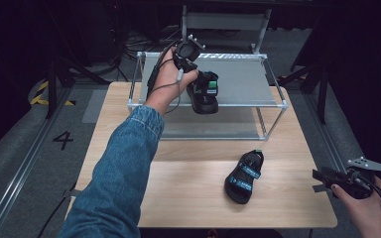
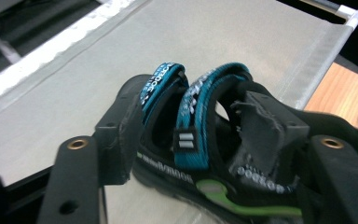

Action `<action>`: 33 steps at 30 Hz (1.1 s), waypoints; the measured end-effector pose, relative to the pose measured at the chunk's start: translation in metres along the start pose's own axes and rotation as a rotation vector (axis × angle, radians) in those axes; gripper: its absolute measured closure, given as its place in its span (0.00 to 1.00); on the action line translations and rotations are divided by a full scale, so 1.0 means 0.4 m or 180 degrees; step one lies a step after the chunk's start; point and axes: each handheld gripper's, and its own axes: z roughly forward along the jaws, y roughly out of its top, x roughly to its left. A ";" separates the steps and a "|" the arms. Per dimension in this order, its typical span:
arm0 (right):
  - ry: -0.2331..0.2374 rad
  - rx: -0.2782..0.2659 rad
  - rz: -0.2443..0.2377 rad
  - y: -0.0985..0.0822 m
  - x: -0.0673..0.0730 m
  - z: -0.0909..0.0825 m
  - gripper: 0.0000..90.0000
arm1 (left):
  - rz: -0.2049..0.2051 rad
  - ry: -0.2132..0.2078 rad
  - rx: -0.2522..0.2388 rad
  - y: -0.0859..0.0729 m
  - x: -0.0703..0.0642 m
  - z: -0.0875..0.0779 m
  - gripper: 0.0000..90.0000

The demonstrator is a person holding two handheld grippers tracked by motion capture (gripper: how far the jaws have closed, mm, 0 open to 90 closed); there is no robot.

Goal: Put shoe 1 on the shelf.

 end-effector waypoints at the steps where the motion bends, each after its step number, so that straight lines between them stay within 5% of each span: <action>1: -0.0003 -0.0003 -0.0005 0.001 0.000 0.001 0.63 | 0.0001 0.0025 -0.0025 -0.003 -0.005 -0.012 0.42; 7: 0.0019 0.0008 -0.0027 0.010 0.009 0.011 0.63 | 0.0091 -0.0062 -0.0145 -0.024 -0.060 -0.089 0.43; 10: 0.0028 0.0011 -0.0043 0.013 0.013 0.017 0.62 | 0.0010 0.0039 -0.0095 -0.046 -0.107 -0.117 0.46; 14: 0.0030 0.0017 -0.0063 0.016 0.016 0.020 0.62 | -0.0019 -0.0059 -0.0089 -0.071 -0.144 -0.130 0.51; 20: 0.0035 0.0032 -0.0062 0.016 0.017 0.023 0.62 | -0.0056 -0.0327 -0.0080 -0.125 -0.190 -0.118 0.62; 27: 0.0033 0.0028 -0.0055 0.016 0.017 0.022 0.63 | -0.0054 -0.0291 -0.0116 -0.163 -0.218 -0.091 0.78; 33: 0.0030 0.0040 -0.0054 0.015 0.017 0.024 0.63 | -0.0182 -0.0406 -0.0101 -0.196 -0.228 -0.049 0.87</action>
